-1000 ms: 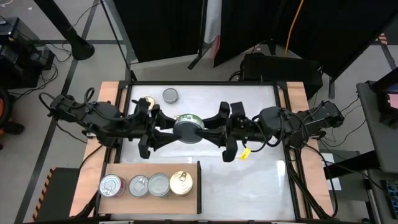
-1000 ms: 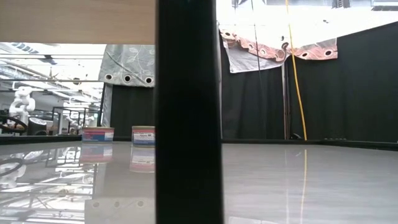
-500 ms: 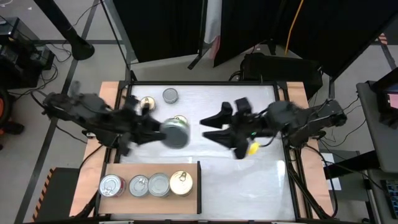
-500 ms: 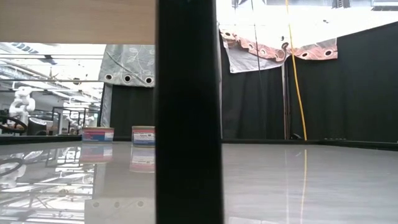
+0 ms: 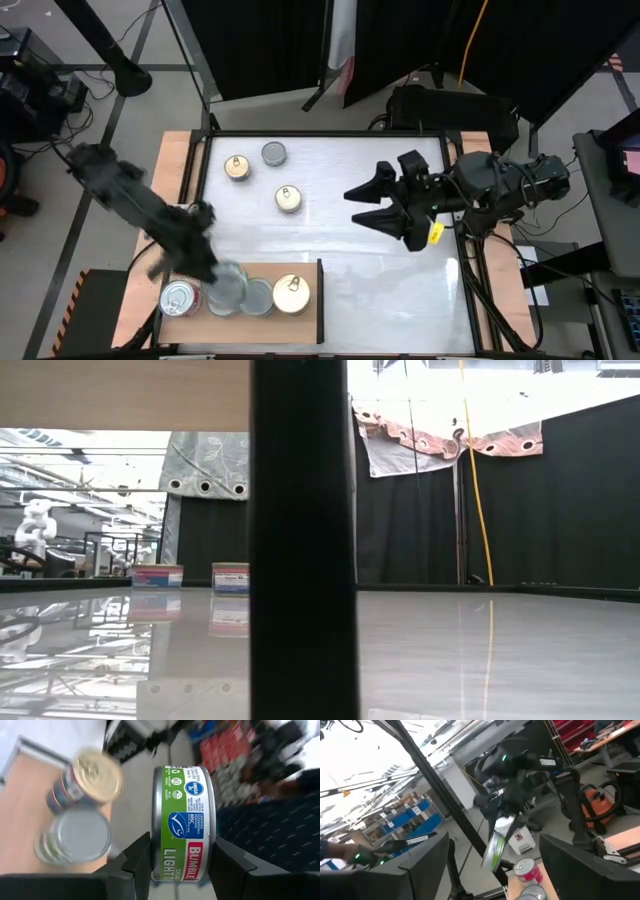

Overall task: Stack canned seafood by type on shelf
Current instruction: Stack the green white tuna can on top of the other green white tuna cans on the shelf

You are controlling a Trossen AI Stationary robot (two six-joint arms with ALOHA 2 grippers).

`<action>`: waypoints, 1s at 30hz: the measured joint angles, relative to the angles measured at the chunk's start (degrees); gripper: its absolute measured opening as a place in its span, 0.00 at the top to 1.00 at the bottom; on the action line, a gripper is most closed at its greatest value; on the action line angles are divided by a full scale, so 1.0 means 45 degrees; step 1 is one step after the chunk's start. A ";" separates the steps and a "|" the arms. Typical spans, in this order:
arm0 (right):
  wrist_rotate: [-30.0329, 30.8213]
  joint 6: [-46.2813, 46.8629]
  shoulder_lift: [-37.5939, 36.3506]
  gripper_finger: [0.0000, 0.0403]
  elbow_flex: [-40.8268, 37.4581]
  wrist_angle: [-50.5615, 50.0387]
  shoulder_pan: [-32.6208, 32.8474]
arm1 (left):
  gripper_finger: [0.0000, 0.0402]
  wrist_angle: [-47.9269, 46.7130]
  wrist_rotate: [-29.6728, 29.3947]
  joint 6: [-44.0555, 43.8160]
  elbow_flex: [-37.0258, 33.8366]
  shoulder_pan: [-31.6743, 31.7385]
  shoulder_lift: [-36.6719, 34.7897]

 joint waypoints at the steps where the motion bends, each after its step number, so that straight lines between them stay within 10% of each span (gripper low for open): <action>1: -0.0001 -0.0004 0.0075 0.25 0.0000 0.0015 0.0001 | 0.61 0.0061 0.0059 0.0010 -0.0170 -0.0194 0.0219; 30: -0.0064 0.0773 0.0482 0.26 -0.0007 0.0019 0.0011 | 0.59 0.1889 0.1936 0.0779 -0.3396 0.0929 0.1284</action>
